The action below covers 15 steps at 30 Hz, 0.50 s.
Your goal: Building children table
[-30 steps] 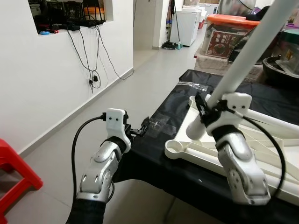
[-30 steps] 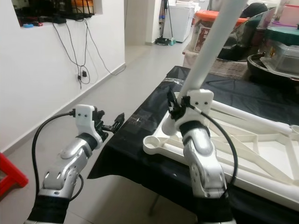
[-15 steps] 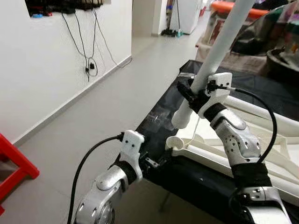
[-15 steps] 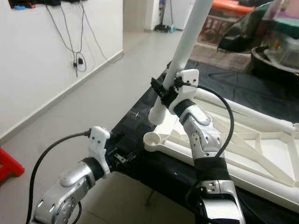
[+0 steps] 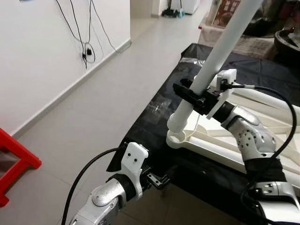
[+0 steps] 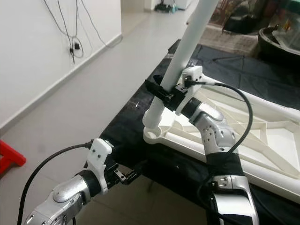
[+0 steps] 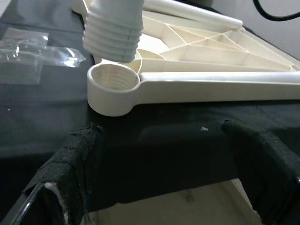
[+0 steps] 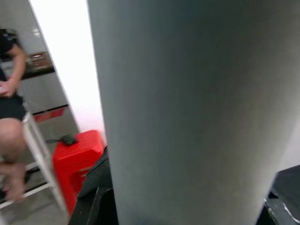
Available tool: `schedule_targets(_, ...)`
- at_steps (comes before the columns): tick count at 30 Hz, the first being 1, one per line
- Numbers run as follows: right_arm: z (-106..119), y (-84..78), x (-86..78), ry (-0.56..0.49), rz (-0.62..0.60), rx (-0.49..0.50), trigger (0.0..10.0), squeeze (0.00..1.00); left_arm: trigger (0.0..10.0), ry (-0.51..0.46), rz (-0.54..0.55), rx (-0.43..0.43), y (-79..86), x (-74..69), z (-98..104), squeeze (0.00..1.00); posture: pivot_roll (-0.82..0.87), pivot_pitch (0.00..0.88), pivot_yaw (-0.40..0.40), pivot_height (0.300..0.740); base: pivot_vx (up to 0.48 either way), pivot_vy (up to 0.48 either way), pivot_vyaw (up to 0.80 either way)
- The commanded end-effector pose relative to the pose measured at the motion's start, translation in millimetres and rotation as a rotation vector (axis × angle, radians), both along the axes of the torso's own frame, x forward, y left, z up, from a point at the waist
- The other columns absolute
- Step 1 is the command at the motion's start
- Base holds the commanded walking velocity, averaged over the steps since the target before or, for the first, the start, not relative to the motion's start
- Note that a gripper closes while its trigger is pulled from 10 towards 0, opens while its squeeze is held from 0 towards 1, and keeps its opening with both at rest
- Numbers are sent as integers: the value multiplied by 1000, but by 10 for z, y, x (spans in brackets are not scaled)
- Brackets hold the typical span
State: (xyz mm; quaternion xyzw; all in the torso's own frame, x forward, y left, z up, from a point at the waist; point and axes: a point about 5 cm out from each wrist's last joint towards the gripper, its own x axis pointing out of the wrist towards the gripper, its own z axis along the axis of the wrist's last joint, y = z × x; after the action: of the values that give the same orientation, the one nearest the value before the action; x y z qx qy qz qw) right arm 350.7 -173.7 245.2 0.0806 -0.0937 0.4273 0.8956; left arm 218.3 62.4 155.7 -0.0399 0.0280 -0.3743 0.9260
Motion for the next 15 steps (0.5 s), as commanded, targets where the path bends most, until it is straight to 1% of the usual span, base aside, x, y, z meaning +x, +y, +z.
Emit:
schedule_targets(1,52,25,-5,-22,50,-6,10000,0,10000,26,-10,2,-3,-53,-21,0,178,180,-81,740,0,0,0)
schedule_targets(2,57,36,-10,-22,81,-10,10000,0,10000,31,-10,5,3,-70,-19,0,179,184,-83,740,0,0,0)
schedule_targets(3,57,36,-10,-22,81,-10,10000,0,10000,31,-10,5,3,-70,-19,0,179,184,-83,740,0,0,0)
schedule_targets(5,65,74,-23,-35,156,-45,10000,0,10000,41,-7,9,21,-108,-16,0,187,195,-84,740,0,0,0)
schedule_targets(7,72,102,-27,-45,194,-66,10000,0,10000,46,-4,10,35,-137,-13,0,191,203,-86,740,0,0,0)
schedule_targets(15,103,175,-8,-75,264,-110,10000,0,10000,58,3,16,58,-187,12,0,198,222,-86,740,0,0,0)
